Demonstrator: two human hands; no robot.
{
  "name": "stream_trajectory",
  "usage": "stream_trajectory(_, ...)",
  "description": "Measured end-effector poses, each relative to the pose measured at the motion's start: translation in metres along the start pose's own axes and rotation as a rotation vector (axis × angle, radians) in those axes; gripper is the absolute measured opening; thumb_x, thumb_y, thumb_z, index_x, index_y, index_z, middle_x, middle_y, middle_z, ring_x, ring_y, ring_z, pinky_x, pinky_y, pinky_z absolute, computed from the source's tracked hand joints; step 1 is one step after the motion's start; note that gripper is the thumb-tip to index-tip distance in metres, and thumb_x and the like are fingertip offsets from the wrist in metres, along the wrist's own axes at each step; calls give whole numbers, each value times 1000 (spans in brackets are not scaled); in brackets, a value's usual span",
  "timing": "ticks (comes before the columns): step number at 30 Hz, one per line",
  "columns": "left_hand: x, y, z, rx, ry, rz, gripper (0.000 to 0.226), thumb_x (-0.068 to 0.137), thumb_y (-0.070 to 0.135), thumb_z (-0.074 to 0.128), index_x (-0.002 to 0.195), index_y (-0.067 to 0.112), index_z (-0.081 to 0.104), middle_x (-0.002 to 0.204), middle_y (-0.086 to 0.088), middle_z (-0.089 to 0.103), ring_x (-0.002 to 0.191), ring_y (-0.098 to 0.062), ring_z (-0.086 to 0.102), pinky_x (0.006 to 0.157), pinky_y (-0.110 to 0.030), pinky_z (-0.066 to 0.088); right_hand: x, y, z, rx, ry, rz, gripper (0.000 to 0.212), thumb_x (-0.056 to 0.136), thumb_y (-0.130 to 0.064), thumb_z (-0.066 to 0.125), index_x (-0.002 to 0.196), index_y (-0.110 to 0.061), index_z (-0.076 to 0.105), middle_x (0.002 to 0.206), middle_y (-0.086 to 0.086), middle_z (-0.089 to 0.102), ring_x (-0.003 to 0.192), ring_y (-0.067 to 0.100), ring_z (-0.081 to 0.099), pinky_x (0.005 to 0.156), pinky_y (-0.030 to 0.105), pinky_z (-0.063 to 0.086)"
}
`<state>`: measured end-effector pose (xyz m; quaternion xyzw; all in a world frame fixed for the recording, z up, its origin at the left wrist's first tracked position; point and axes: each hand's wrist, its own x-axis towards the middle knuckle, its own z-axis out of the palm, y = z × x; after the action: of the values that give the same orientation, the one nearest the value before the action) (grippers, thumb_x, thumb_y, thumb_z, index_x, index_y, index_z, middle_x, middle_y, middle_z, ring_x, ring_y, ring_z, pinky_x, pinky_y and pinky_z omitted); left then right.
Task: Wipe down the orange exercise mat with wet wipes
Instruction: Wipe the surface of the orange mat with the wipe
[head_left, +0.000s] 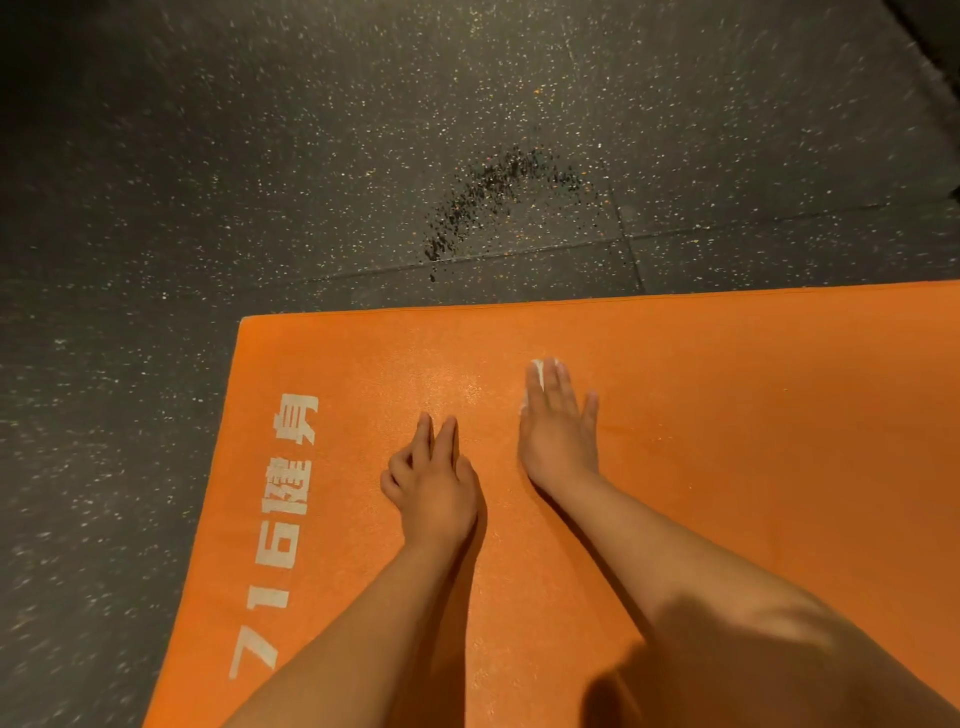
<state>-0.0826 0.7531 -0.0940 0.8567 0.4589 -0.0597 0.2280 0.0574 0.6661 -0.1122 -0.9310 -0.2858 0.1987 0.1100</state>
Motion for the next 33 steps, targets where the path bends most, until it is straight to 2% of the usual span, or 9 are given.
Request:
stream_trajectory(3, 6, 5, 0, -43, 37, -36, 49, 102, 30, 42, 150, 41, 36, 165, 8, 17, 132, -26, 23, 113, -46, 13, -5, -29, 4, 19, -72, -192, 59, 109, -26, 21, 162, -25, -6, 169, -2, -14, 152, 12, -23, 122, 52, -15)
stream_trajectory(5, 13, 8, -2, -54, 27, -24, 51, 103, 30, 40, 152, 43, 32, 166, 9, 11, 138, -24, 16, 114, -47, 10, -7, -41, 8, -19, -130, -362, 58, 109, -26, 23, 162, -26, -2, 169, -5, -12, 153, 11, -22, 122, 53, -14)
stream_trajectory(7, 21, 11, -4, -29, 9, -5, 53, 103, 32, 38, 154, 44, 26, 168, 11, 5, 140, -20, 9, 113, -47, 7, 1, -34, 7, -61, -104, -397, 60, 109, -25, 25, 162, -28, -1, 169, -6, -11, 153, 10, -20, 122, 54, -14)
stream_trajectory(12, 26, 9, -4, 42, -20, 12, 55, 104, 38, 35, 156, 46, 19, 168, 12, 0, 139, -22, 8, 112, -49, 11, 23, 9, -9, 2, 79, 49, 60, 108, -24, 23, 162, -23, -4, 170, 0, -9, 154, 16, -18, 123, 53, -8)
stream_trajectory(14, 28, 9, -4, 24, -25, 1, 55, 103, 38, 37, 155, 46, 20, 167, 11, 2, 139, -23, 8, 114, -50, 10, 25, 2, -9, 29, 87, 88, 59, 109, -25, 20, 162, -20, -4, 169, 0, -10, 154, 16, -18, 122, 53, -9)
stream_trajectory(19, 33, 19, -4, -14, -13, 3, 53, 103, 38, 38, 155, 44, 25, 167, 5, 6, 144, -26, 11, 115, -49, 9, 23, -40, -4, -47, -100, -347, 63, 108, -28, 29, 162, -23, -3, 170, -2, -12, 152, 11, -22, 121, 52, -17)
stream_trajectory(21, 35, 20, -4, -8, -8, 28, 54, 104, 38, 38, 155, 44, 23, 168, 7, 3, 145, -24, 9, 115, -49, 8, 32, -31, -8, -86, -102, -401, 60, 109, -29, 26, 163, -25, -2, 170, -4, -10, 153, 10, -20, 121, 51, -17)
stream_trajectory(27, 46, 23, -8, 13, -33, 36, 54, 104, 39, 37, 155, 42, 23, 167, 10, 5, 143, -23, 10, 111, -47, 11, 52, 1, -19, 25, 73, 63, 59, 109, -27, 21, 162, -21, -3, 170, -1, -9, 154, 14, -18, 122, 54, -10)
stream_trajectory(33, 62, 27, -11, 0, 34, 31, 51, 103, 36, 39, 153, 40, 31, 162, 2, 20, 139, -25, 20, 111, -44, 16, 52, -45, -9, -49, -111, -423, 60, 109, -28, 25, 163, -24, -2, 170, -4, -10, 153, 11, -20, 119, 55, -18)
